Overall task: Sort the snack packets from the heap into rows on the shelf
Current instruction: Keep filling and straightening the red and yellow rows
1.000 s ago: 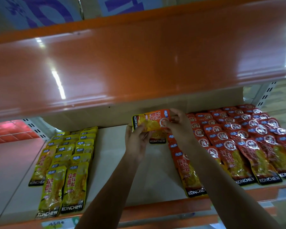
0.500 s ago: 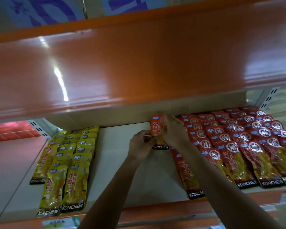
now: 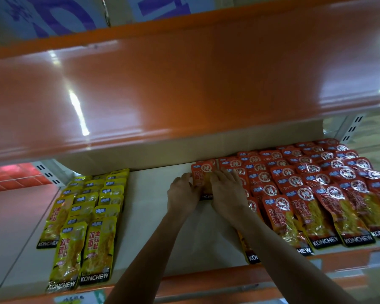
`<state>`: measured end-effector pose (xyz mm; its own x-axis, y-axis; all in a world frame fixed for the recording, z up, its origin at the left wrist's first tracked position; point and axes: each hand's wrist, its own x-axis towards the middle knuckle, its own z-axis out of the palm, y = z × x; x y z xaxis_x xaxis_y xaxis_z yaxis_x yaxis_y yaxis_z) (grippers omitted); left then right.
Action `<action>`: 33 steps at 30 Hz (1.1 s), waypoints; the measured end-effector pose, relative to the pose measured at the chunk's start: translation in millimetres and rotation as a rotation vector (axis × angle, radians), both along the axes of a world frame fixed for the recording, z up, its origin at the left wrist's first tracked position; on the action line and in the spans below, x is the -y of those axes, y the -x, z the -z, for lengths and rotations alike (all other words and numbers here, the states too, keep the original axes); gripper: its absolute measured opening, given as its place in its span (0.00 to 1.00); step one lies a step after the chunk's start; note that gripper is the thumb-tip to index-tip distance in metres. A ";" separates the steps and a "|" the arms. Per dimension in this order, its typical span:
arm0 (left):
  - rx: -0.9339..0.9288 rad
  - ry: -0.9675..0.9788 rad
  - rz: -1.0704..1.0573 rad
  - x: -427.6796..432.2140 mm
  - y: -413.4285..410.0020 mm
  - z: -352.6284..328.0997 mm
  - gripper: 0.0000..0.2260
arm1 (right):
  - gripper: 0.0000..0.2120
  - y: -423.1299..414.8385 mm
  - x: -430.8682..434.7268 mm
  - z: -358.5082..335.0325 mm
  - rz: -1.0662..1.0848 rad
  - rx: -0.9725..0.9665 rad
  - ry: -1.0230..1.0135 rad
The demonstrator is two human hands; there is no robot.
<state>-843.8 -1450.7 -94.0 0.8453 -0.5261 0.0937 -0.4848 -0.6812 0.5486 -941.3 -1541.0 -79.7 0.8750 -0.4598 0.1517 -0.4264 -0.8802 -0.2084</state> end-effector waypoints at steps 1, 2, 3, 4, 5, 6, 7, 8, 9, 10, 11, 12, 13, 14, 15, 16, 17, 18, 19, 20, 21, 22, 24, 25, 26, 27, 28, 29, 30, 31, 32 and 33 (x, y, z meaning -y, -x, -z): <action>0.043 -0.006 0.014 0.8 0.0 0.0 0.19 | 0.25 2.5 0.4 1.8 0.013 -0.006 0.002; 0.078 -0.010 0.037 2.1 -0.1 0.0 0.19 | 0.25 4.4 1.0 3.2 0.025 -0.007 0.000; 0.098 -0.012 0.067 3.6 -0.4 -0.1 0.18 | 0.25 5.3 1.8 4.0 0.036 0.002 -0.001; 0.104 -0.017 0.097 5.0 -0.9 -0.6 0.18 | 0.24 6.0 2.6 4.5 0.045 0.017 -0.002; 0.102 -0.030 0.124 6.6 -1.2 -1.1 0.17 | 0.24 6.5 3.2 4.7 0.050 0.028 -0.005; 0.099 -0.053 0.145 8.3 -2.1 -1.1 0.15 | 0.24 6.9 4.0 4.9 0.052 0.036 -0.010; 0.100 -0.078 0.162 10.1 -2.7 -0.6 0.14 | 0.24 7.5 4.5 5.2 0.051 0.040 -0.016; 0.103 -0.099 0.169 11.6 -3.0 0.0 0.14 | 0.24 7.9 4.8 5.3 0.048 0.043 -0.022; 0.105 -0.110 0.165 13.0 -2.7 0.6 0.14 | 0.23 8.4 4.9 5.0 0.044 0.048 -0.026; 0.104 -0.114 0.150 13.7 -2.0 1.1 0.14 | 0.23 8.8 4.9 4.8 0.040 0.055 -0.028; 0.105 -0.110 0.131 14.2 -1.0 1.3 0.15 | 0.22 9.1 4.9 4.4 0.036 0.063 -0.024; 0.106 -0.097 0.114 14.0 0.1 1.4 0.15 | 0.22 9.5 4.8 4.2 0.034 0.069 -0.018; 0.099 -0.061 0.098 13.8 1.3 1.2 0.15 | 0.22 9.7 4.8 3.9 0.029 0.068 -0.011; 0.082 -0.008 0.084 13.5 1.9 0.8 0.13 | 0.23 10.0 4.8 3.7 0.021 0.059 -0.004; 0.057 0.044 0.069 13.5 1.9 -0.4 0.12 | 0.24 10.2 4.7 3.5 0.008 0.044 0.006; 0.031 0.079 0.058 13.9 0.9 -2.3 0.12 | 0.25 10.2 4.6 3.4 -0.010 0.029 0.021; 0.002 0.097 0.054 14.8 -1.0 -4.4 0.12 | 0.26 9.9 4.1 3.5 -0.029 0.017 0.037; -0.028 0.101 0.059 16.1 -3.6 -6.1 0.12 | 0.25 9.5 3.1 3.6 -0.044 0.012 0.052; -0.058 0.099 0.070 17.9 -6.6 -7.6 0.12 | 0.24 9.0 1.7 3.9 -0.056 0.013 0.064; -0.081 0.098 0.086 19.6 -9.3 -9.0 0.13 | 0.23 8.3 0.3 4.7 -0.065 0.016 0.075; -0.100 0.104 0.102 21.3 -11.6 -10.3 0.13 | 0.22 7.3 -0.9 5.6 -0.072 0.019 0.082; -0.118 0.115 0.117 22.6 -13.5 -11.4 0.14 | 0.21 6.7 -1.9 6.8 -0.077 0.018 0.081; -0.149 0.138 0.137 25.2 -16.2 -12.1 0.15 | 0.22 5.9 -1.8 9.3 -0.088 0.004 0.061; -0.159 0.141 0.142 26.4 -17.3 -11.9 0.15 | 0.22 5.8 -1.0 10.5 -0.092 -0.004 0.055; -0.165 0.138 0.144 27.6 -18.0 -11.7 0.15 | 0.22 6.1 0.3 11.5 -0.093 -0.003 0.055; -0.169 0.134 0.143 28.7 -18.6 -11.1 0.15 | 0.22 6.4 1.4 12.1 -0.088 0.005 0.055; -0.175 0.133 0.139 29.4 -19.2 -10.3 0.16 | 0.22 6.9 1.8 12.2 -0.080 0.012 0.055; -0.183 0.135 0.136 29.8 -19.7 -9.7 0.16 | 0.23 7.0 1.6 12.0 -0.076 0.014 0.053; -0.194 0.139 0.132 30.1 -20.2 -9.4 0.16 | 0.24 6.8 1.0 11.7 -0.080 0.006 0.050; -0.210 0.146 0.130 30.3 -20.8 -9.3 0.16 | 0.25 6.4 0.3 11.3 -0.089 -0.007 0.048; -0.231 0.152 0.128 30.7 -21.7 -9.4 0.16 | 0.25 6.0 0.0 11.0 -0.100 -0.019 0.046; -0.249 0.156 0.128 31.2 -22.5 -9.6 0.17 | 0.25 5.7 0.1 10.5 -0.108 -0.026 0.043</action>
<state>-821.3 -1481.9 -84.4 0.7805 -0.6249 -0.0196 -0.3989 -0.5220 0.7539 -947.1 -1541.2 -90.1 0.9229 -0.3561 0.1462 -0.3332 -0.9292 -0.1598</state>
